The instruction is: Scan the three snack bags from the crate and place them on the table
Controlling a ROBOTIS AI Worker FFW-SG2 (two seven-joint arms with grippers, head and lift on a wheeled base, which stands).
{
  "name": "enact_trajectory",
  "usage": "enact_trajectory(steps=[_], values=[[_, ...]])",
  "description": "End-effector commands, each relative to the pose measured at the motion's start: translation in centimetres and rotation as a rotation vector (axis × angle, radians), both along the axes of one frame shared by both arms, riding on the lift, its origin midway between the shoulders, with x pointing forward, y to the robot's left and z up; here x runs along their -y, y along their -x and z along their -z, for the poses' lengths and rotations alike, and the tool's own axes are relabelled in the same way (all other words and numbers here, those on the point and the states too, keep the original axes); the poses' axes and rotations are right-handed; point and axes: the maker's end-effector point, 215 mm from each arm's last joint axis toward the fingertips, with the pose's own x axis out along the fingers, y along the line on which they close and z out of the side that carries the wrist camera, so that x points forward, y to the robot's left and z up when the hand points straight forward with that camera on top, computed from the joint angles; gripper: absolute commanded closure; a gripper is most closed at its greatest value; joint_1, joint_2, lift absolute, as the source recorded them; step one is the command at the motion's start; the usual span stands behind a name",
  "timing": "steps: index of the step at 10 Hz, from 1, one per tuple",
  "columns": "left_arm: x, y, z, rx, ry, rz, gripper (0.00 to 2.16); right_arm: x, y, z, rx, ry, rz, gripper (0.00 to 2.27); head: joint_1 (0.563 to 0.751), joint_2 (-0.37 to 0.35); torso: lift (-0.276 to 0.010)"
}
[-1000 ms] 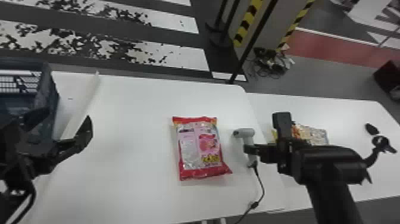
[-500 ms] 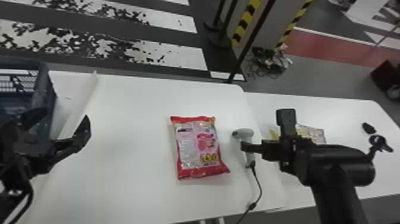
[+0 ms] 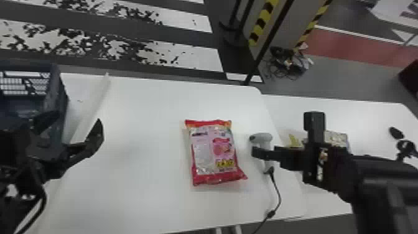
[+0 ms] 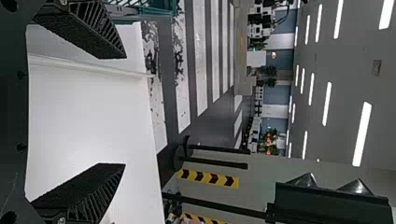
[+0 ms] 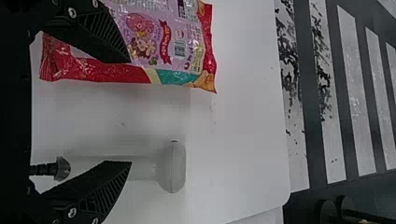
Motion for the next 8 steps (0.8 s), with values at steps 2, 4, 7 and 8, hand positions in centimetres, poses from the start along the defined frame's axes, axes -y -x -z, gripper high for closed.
enact_trajectory(steps=[2,4,7,8], values=[[0.1,0.0,0.1,-0.002,0.000,0.001,0.04,-2.9,1.3,1.0,-0.037,-0.069,-0.035,0.14,0.695,-0.271,-0.062],[0.2,0.1,0.2,-0.003,0.001,0.004,0.04,-4.9,2.1,2.1,-0.063,-0.096,-0.071,0.14,0.695,-0.247,-0.062],[0.2,0.2,0.4,-0.006,0.001,0.004,0.04,-6.6,2.9,4.7,-0.110,-0.108,-0.102,0.14,0.695,-0.220,-0.062],[0.2,0.1,0.4,-0.006,0.001,0.004,0.04,-7.1,3.0,5.4,-0.126,-0.121,-0.108,0.14,0.695,-0.212,-0.062]])
